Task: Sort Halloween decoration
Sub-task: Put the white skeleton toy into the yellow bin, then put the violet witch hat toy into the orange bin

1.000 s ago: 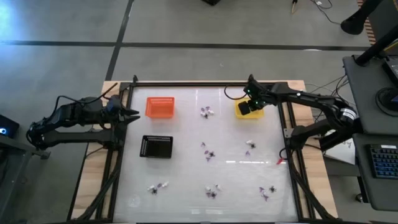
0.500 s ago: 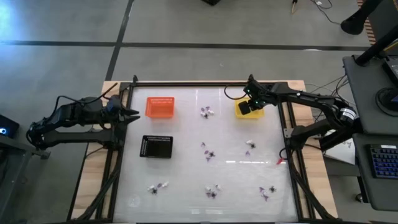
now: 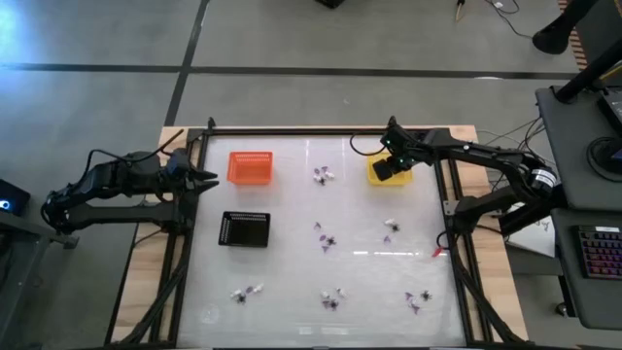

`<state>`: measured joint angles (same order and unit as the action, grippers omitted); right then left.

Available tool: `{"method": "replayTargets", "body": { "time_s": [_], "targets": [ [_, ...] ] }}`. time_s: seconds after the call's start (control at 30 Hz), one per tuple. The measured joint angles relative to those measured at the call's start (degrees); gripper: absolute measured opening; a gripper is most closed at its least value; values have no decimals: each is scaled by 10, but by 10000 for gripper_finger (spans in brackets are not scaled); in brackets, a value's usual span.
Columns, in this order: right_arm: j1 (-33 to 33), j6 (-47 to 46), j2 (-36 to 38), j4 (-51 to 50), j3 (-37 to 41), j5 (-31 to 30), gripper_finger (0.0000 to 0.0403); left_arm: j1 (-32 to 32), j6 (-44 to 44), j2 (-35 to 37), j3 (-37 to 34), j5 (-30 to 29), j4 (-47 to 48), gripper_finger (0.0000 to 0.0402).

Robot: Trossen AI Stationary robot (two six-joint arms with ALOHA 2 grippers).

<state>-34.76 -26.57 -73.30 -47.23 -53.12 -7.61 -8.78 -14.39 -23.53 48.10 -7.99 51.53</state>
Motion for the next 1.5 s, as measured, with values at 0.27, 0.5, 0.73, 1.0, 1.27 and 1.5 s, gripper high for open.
{"method": "replayTargets", "body": {
  "time_s": [0.27,0.5,0.73,1.0,1.27,1.5],
  "targets": [
    [0,-39,0,0,0,-7,131,0,0,0,0,0,0,86],
    [0,-65,0,0,-3,50,140,0,-10,0,0,0,0,86],
    [0,-72,0,0,-8,50,135,0,-26,0,0,0,-9,86],
    [8,-95,0,0,-32,51,141,0,-61,-13,-9,105,-27,86],
    [24,-94,0,0,-65,50,138,1,-65,-38,-40,135,-26,86],
    [35,-95,0,0,-87,50,140,1,-82,-54,-44,172,-27,86]
  ]
}}
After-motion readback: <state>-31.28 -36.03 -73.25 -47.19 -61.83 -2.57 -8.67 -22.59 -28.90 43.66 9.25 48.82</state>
